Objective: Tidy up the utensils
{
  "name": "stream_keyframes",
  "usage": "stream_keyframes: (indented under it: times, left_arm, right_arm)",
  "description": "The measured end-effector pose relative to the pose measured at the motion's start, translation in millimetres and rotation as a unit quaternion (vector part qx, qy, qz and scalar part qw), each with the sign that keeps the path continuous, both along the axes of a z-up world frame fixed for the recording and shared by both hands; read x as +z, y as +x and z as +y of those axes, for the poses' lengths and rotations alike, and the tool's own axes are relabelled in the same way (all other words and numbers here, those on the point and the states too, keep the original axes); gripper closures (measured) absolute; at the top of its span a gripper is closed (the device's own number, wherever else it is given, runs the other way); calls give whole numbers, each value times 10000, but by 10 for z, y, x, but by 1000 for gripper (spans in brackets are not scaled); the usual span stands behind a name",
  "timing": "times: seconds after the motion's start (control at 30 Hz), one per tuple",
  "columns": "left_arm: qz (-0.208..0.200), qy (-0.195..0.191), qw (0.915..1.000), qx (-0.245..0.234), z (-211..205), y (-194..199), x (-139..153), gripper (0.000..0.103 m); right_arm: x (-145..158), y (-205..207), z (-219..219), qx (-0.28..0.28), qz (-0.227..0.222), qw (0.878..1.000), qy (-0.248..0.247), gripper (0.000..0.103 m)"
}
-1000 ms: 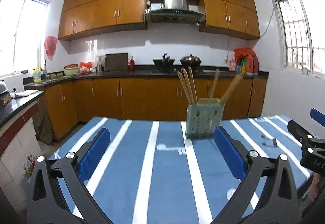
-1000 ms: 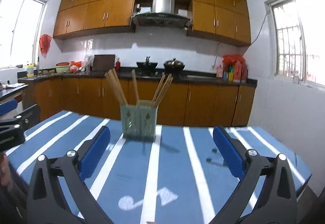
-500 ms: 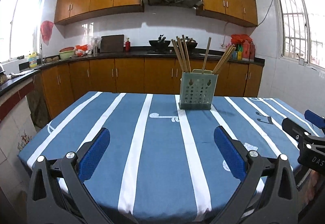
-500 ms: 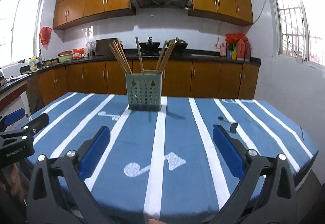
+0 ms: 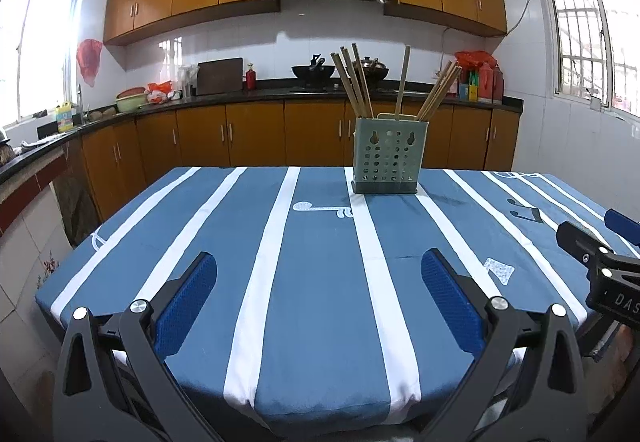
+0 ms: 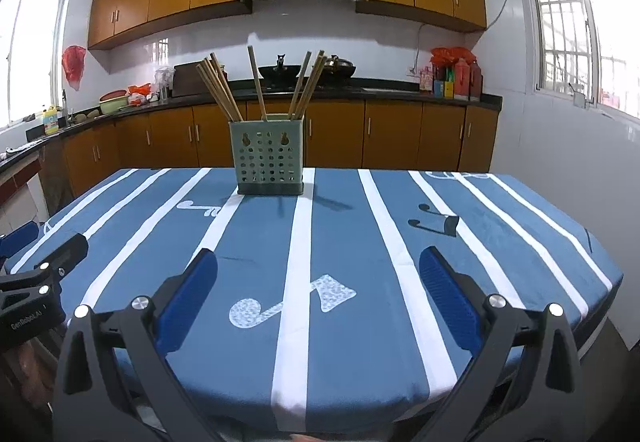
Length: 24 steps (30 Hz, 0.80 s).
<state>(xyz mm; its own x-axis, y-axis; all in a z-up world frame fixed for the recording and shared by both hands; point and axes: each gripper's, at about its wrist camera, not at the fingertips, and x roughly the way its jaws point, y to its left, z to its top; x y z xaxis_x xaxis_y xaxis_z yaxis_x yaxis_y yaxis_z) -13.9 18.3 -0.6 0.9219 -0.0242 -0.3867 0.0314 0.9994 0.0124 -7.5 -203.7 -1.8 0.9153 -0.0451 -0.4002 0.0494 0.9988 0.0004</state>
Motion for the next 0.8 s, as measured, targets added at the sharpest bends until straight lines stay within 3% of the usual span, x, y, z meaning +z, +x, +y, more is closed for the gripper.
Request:
stream_keyframes:
  times: [0.8]
  left_arm:
    - [119,-89,9999,-55,2,-4,-62,2]
  right_arm:
    - [-72,5,0,47,68,10000,47,4]
